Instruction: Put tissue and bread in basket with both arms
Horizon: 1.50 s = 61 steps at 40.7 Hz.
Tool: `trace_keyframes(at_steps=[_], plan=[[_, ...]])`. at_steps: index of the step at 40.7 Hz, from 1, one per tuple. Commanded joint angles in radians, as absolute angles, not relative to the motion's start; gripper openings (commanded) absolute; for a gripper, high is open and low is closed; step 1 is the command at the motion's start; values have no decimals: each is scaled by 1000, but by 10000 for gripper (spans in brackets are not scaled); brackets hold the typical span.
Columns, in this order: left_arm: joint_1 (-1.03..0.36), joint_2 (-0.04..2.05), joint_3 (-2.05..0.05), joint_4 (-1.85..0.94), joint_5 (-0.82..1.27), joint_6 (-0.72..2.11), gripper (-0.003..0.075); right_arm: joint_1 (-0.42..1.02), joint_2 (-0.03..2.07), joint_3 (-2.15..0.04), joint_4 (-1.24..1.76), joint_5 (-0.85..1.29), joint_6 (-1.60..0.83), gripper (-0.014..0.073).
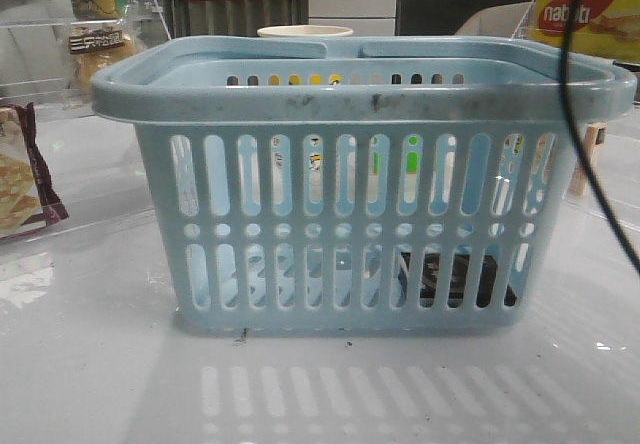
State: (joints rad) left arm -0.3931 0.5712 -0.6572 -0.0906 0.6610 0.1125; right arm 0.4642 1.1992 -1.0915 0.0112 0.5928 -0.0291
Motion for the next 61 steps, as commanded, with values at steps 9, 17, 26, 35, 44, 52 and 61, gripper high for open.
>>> trace_keyframes(at_steps=[9, 17, 26, 35, 44, 52, 61], plan=[[-400, 580, -687, -98, 575, 110, 487, 465, 844, -881, -20, 554, -29, 537], [-400, 580, -687, -98, 545, 110, 487, 465, 718, -795, -20, 630, -28, 537], [-400, 580, -687, -101, 454, 110, 487, 465, 689, -764, -20, 674, -28, 537], [-397, 683, -711, -32, 450, 110, 524, 465, 689, -764, -20, 675, -28, 537], [-373, 956, -856, 8, 456, 106, 662, 465, 689, -764, -20, 675, -28, 537], [-253, 1242, -1067, 8, 450, 106, 659, 465, 689, -764, -20, 675, -28, 537], [-144, 1542, -1346, -10, 455, 106, 655, 465, 689, -764, -20, 675, -28, 537]])
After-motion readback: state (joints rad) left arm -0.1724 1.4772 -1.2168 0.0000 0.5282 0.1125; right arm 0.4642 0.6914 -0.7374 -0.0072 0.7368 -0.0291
